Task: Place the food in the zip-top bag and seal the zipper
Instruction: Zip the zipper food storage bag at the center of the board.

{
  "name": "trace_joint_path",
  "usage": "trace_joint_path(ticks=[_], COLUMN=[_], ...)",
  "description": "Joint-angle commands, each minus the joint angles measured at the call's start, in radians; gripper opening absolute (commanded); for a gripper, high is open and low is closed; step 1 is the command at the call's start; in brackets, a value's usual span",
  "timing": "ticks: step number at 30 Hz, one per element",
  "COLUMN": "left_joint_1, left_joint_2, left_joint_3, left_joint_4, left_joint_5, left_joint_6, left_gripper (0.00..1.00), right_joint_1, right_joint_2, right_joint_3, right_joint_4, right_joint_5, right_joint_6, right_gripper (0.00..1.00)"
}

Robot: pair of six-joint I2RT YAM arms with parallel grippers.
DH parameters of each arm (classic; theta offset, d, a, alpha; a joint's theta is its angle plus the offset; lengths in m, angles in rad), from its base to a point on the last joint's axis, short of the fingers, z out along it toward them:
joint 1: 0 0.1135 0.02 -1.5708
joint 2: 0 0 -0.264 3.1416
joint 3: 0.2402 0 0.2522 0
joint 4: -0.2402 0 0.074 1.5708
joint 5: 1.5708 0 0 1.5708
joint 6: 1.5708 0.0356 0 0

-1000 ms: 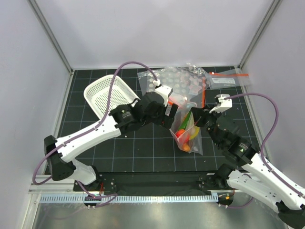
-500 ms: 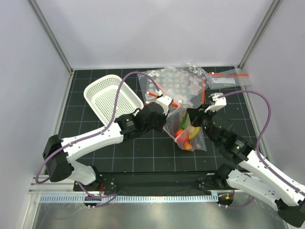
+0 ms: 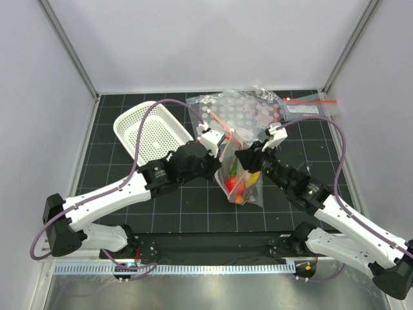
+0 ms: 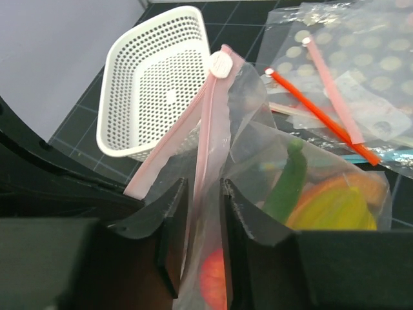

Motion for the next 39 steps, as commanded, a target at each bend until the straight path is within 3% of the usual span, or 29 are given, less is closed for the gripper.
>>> trace_joint_path(ticks=[1, 3, 6, 12, 16, 23, 28, 32, 39], left_joint_1=[0.002, 0.005, 0.005, 0.005, 0.005, 0.011, 0.056, 0.086, 0.094], left_joint_2=[-0.067, -0.072, -0.067, -0.052, -0.065, -0.075, -0.065, -0.073, -0.053], left_joint_3=[-0.013, -0.018, -0.021, -0.019, -0.023, -0.024, -0.030, -0.068, -0.101], left_joint_4=[0.099, 0.103, 0.113, 0.122, 0.122, 0.107, 0.125, 0.192, 0.269], left_joint_5=[-0.003, 0.003, 0.019, 0.045, 0.042, -0.033, -0.064, -0.084, -0.066], left_joint_6=[-0.008, -0.008, -0.011, -0.011, -0.002, 0.030, 0.098, 0.164, 0.211], left_gripper=[0.00, 0.00, 0.00, 0.00, 0.00, 0.00, 0.00, 0.00, 0.00], right_joint_1=[0.002, 0.003, 0.003, 0.003, 0.003, 0.002, -0.016, -0.105, -0.219], right_joint_2=[0.003, -0.008, -0.032, -0.034, -0.032, -0.023, 0.070, 0.145, 0.188], right_joint_3=[0.040, 0.031, 0.029, 0.069, 0.124, 0.201, 0.245, 0.255, 0.127], right_joint_4=[0.089, 0.091, 0.086, 0.045, -0.010, -0.055, -0.062, -0.064, 0.134], right_joint_5=[-0.111, -0.082, -0.054, -0.042, 0.016, 0.139, 0.194, 0.064, -0.098], right_joint_6=[-0.021, -0.018, -0.018, -0.001, -0.021, -0.061, -0.108, -0.127, -0.105], right_gripper=[0.36, 0.51, 0.64, 0.76, 0.77, 0.70, 0.65, 0.64, 0.64])
